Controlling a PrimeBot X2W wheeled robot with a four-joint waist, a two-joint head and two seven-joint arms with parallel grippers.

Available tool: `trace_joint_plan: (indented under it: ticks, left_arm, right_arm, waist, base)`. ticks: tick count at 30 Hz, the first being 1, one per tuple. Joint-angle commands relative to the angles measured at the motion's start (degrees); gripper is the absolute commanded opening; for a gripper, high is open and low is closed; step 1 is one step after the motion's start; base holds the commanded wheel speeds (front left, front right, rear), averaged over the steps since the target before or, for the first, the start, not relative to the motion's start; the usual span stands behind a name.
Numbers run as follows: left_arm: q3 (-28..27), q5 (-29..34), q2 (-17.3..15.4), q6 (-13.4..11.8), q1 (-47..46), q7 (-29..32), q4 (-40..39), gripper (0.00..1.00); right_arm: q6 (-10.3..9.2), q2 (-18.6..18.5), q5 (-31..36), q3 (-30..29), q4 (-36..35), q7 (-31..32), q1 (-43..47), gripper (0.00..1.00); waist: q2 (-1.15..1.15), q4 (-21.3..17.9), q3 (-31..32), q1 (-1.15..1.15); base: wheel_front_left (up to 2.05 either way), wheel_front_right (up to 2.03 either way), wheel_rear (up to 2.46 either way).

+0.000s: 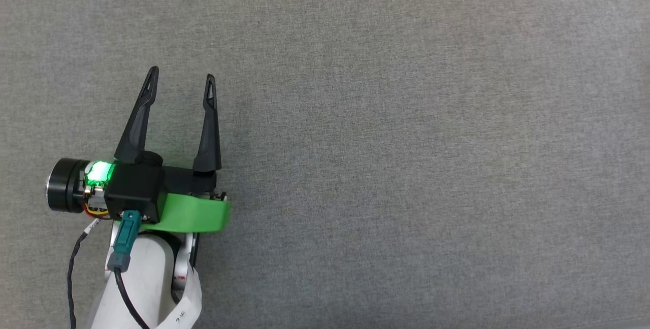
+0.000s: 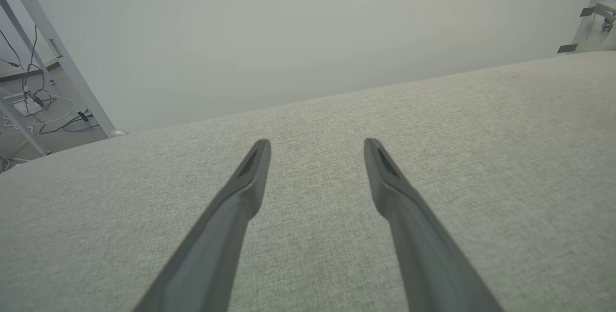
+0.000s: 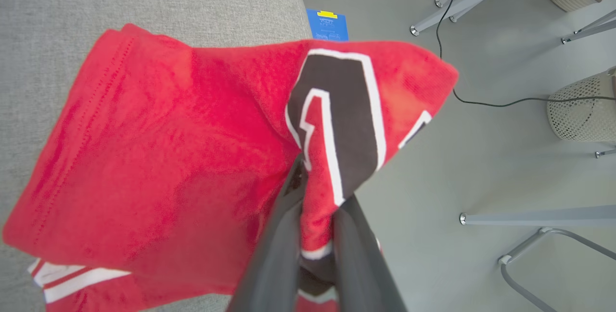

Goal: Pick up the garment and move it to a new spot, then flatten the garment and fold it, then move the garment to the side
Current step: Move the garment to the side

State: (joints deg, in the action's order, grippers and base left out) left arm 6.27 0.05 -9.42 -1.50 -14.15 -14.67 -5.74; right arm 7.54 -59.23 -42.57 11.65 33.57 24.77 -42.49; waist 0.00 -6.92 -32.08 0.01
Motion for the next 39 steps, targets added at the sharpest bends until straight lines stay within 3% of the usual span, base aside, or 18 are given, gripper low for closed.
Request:
trace_joint_plan:
  ticks: [1,3,4,5,17,22,28,32,39]
  left_arm:
    - [-0.1,0.5,-0.7,-0.2,-1.2,-0.3,-0.2,1.00]
    - [0.0,0.4,-0.8,-0.2,-1.4,-0.3,-0.1,1.00]
    - [0.0,0.3,-0.9,-0.3,-1.5,-0.3,-0.1,1.00]
    - [0.1,0.3,-0.9,-0.4,-1.5,-0.3,0.0,1.00]
    - [0.7,-0.4,-0.7,-1.3,0.7,-0.3,1.7,1.00]
    - [0.9,-0.9,-0.2,-1.7,3.2,-0.3,2.6,1.00]
    - [0.8,-1.6,0.4,-2.2,6.9,-0.3,3.6,1.00]
    - [0.6,-2.1,0.7,-2.2,9.0,-0.3,4.3,1.00]
    - [0.4,-2.6,1.4,-1.9,11.3,-0.3,5.7,1.00]
  right_arm:
    - [-0.05,0.4,0.8,-0.1,1.0,-1.3,-1.5,0.00]
    - [-0.05,0.9,2.2,0.3,2.6,-2.8,-2.5,0.00]
    - [-0.05,1.5,2.5,0.6,3.5,-3.2,-2.9,0.67]
    - [-0.05,1.9,2.8,0.7,4.2,-3.6,-3.3,1.00]
    - [-0.05,4.3,6.5,2.4,8.7,-15.5,-5.4,1.00]
    - [-0.05,4.9,8.7,1.5,8.5,-27.0,-4.9,1.00]
    - [-0.05,8.7,13.4,-0.4,7.0,-38.2,-3.3,1.00]
    - [-0.05,13.1,17.5,-4.4,1.6,-39.7,-0.9,1.00]
    - [-0.05,24.9,28.2,-15.8,-18.6,-39.7,10.4,1.00]
  waist:
    - [0.00,-0.1,-1.8,-0.01]
    - [0.00,-0.1,-1.9,-0.01]
    - [0.00,-0.1,-1.8,-0.01]
    - [0.00,-0.1,-1.7,-0.01]
    - [0.00,0.7,4.4,-0.01]
    - [0.00,1.9,8.8,-0.01]
    - [0.00,3.7,14.2,-0.01]
    - [0.00,4.9,17.1,-0.01]
    - [0.00,7.0,21.0,-0.01]
  base:
    - [0.00,0.00,0.00]
    - [0.00,0.00,0.00]
    - [0.00,0.00,0.00]
    - [0.00,0.00,0.00]
    - [0.00,0.00,0.00]
    - [0.00,0.00,0.00]
    - [0.00,0.00,0.00]
    - [0.00,0.00,0.00]
    - [0.00,0.00,0.00]
